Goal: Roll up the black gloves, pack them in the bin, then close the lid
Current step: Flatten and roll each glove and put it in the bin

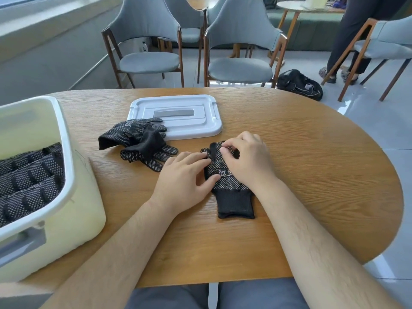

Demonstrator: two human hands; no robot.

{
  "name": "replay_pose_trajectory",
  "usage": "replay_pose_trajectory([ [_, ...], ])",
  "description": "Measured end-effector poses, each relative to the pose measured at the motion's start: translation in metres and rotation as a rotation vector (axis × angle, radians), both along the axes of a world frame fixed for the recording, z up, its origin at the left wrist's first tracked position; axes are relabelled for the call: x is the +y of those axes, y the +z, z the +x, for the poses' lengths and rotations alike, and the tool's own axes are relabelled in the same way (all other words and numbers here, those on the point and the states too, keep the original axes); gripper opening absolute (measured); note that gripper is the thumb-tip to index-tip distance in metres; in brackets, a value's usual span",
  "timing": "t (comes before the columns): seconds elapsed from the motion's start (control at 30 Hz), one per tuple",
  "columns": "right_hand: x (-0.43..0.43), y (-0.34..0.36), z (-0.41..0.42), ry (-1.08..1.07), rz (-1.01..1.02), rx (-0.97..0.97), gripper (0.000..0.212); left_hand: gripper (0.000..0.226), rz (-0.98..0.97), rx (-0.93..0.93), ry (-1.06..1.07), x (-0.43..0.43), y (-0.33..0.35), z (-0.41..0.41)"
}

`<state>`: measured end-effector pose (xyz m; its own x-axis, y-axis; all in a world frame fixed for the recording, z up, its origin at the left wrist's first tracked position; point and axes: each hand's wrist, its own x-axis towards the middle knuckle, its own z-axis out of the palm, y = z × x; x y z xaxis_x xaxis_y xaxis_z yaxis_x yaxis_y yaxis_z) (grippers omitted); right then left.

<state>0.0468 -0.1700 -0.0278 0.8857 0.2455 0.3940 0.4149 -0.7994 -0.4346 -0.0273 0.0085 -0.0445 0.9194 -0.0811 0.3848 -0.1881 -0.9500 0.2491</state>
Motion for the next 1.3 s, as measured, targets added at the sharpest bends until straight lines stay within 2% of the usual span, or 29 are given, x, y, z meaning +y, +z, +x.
replay_pose_trajectory([
  [0.17,0.004,-0.004,0.002,0.000,-0.049,0.057,0.021,0.061,0.028,0.017,0.022,-0.001,-0.001,-0.002],
  [0.4,0.010,-0.002,0.001,0.007,0.066,-0.130,0.012,0.065,0.061,0.041,0.024,-0.001,0.001,-0.003],
  [0.57,0.011,-0.004,0.004,0.058,-0.030,-0.013,0.019,0.066,0.065,0.064,0.023,-0.002,0.000,-0.003],
  [0.63,0.009,-0.004,0.004,0.066,-0.007,-0.032,0.020,0.066,0.064,0.063,0.019,-0.001,0.002,-0.004],
  [0.8,-0.008,0.000,0.007,-0.060,0.089,-0.011,0.019,0.066,0.054,0.090,0.025,-0.005,0.006,-0.005],
  [0.97,-0.013,0.000,0.005,-0.080,0.003,0.129,0.024,0.064,0.048,0.106,0.074,-0.012,0.007,-0.001],
  [1.1,-0.010,-0.002,0.005,-0.069,-0.005,0.076,0.022,0.063,0.070,0.124,0.061,-0.011,0.004,0.000],
  [1.3,-0.003,-0.002,0.007,-0.014,0.135,-0.099,0.013,0.066,0.049,0.129,0.062,-0.010,0.004,0.000],
])
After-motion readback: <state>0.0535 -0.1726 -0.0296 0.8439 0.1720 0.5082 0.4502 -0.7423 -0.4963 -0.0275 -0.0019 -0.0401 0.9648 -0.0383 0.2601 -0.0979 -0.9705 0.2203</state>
